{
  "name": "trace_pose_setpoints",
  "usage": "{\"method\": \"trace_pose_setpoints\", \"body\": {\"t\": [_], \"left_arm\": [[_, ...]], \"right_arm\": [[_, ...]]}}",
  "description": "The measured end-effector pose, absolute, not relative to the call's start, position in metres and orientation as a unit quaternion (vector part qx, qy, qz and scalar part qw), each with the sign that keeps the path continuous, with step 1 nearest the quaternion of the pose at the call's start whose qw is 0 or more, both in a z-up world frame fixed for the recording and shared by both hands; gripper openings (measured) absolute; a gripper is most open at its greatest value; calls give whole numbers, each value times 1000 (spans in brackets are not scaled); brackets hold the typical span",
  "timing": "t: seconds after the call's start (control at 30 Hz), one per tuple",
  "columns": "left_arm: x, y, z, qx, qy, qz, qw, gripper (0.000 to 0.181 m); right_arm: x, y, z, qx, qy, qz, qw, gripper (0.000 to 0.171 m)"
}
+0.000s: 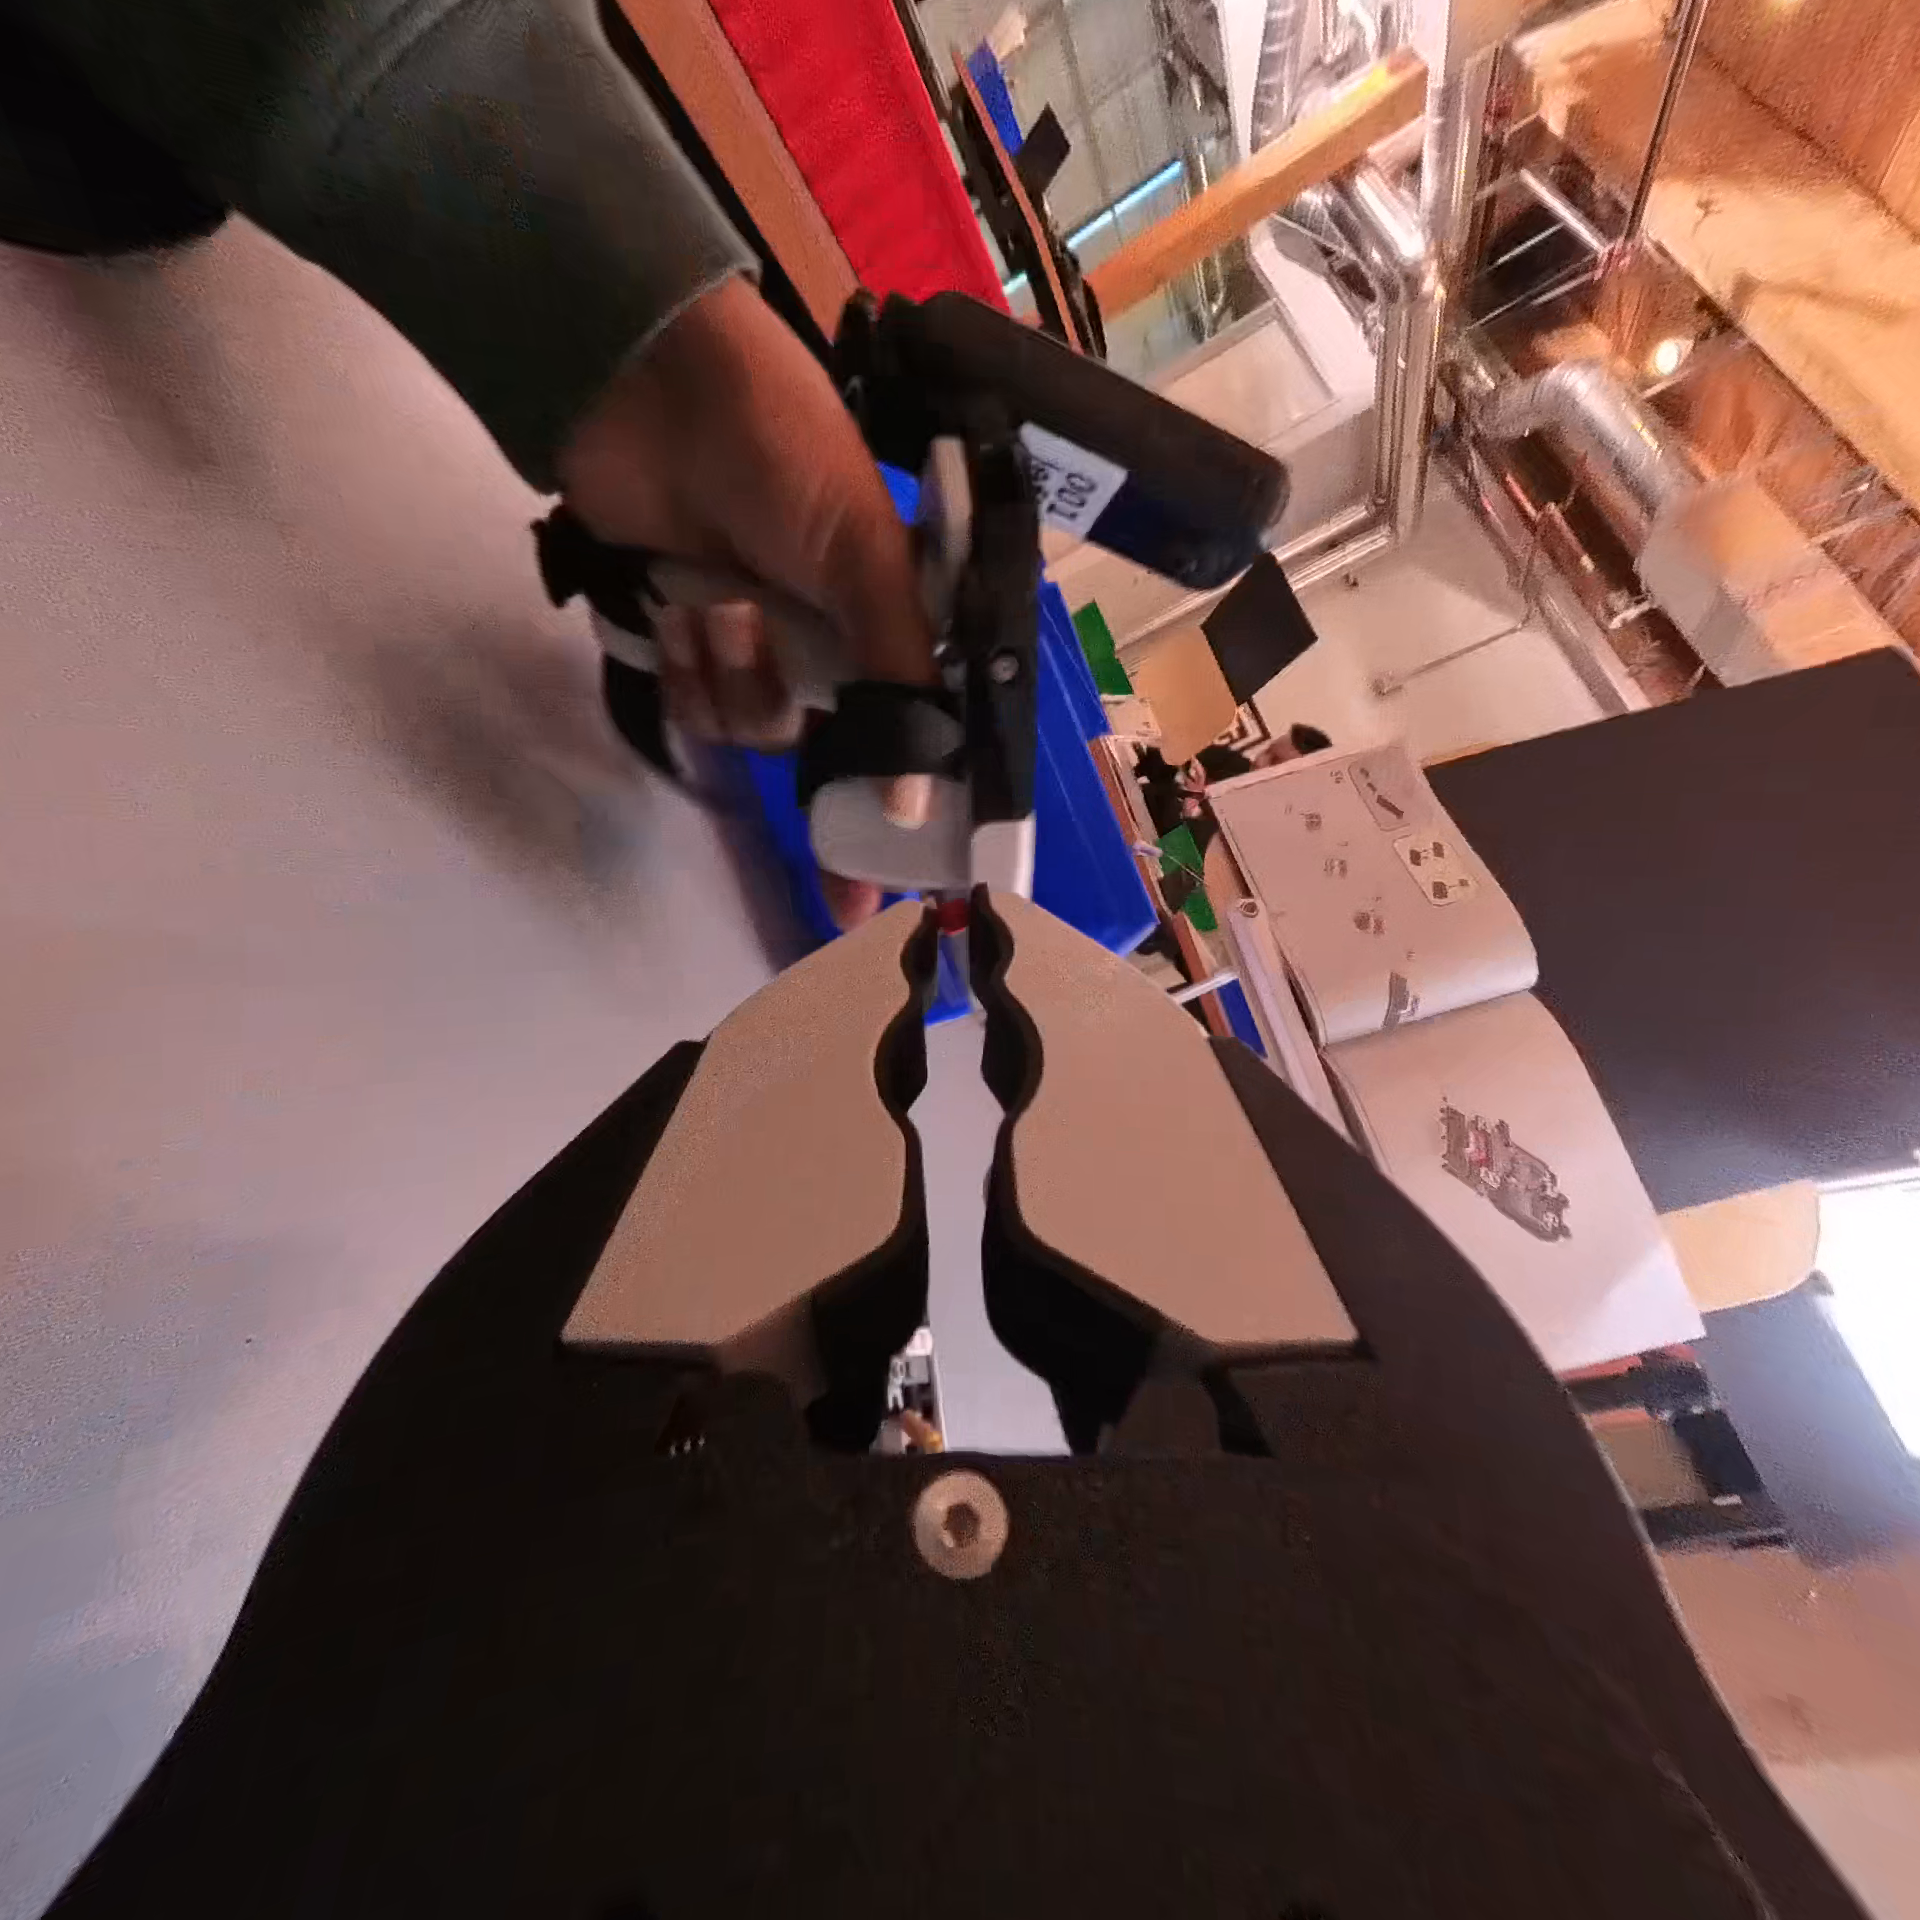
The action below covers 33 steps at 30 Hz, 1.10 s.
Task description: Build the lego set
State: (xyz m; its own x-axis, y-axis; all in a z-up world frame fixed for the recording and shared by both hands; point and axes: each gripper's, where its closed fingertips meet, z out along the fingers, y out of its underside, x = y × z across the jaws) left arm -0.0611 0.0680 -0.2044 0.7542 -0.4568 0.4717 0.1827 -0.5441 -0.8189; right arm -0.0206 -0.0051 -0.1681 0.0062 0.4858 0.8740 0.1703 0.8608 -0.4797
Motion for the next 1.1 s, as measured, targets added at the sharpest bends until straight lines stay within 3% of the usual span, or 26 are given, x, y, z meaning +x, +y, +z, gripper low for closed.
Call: {"method": "trace_pose_setpoints", "body": {"t": [0.1,0.2,0.33,0.4,0.43,0.93,1.1], "left_arm": [[-55,67,-179,-794,145,-283,517,5],[-84,80,-163,-798,156,-128,568,5],[-151,94,-181,-836,124,75,530,6],[-156,94,-203,-866,126,81,477,40],[-155,95,-208,-870,127,71,471,45],[-120,92,-241,-875,273,63,395,62],[-99,96,-240,-847,320,44,422,60]], "right_arm": [[-14,27,-176,-297,-682,116,658,7],[-15,37,-181,-324,-679,140,644,7],[-21,31,-190,-333,-690,155,624,7],[-21,32,-196,-341,-695,160,613,7],[-22,32,-196,-340,-695,158,613,7],[-24,38,-202,-382,-687,192,588,7],[-23,41,-202,-390,-683,196,586,8]]}}
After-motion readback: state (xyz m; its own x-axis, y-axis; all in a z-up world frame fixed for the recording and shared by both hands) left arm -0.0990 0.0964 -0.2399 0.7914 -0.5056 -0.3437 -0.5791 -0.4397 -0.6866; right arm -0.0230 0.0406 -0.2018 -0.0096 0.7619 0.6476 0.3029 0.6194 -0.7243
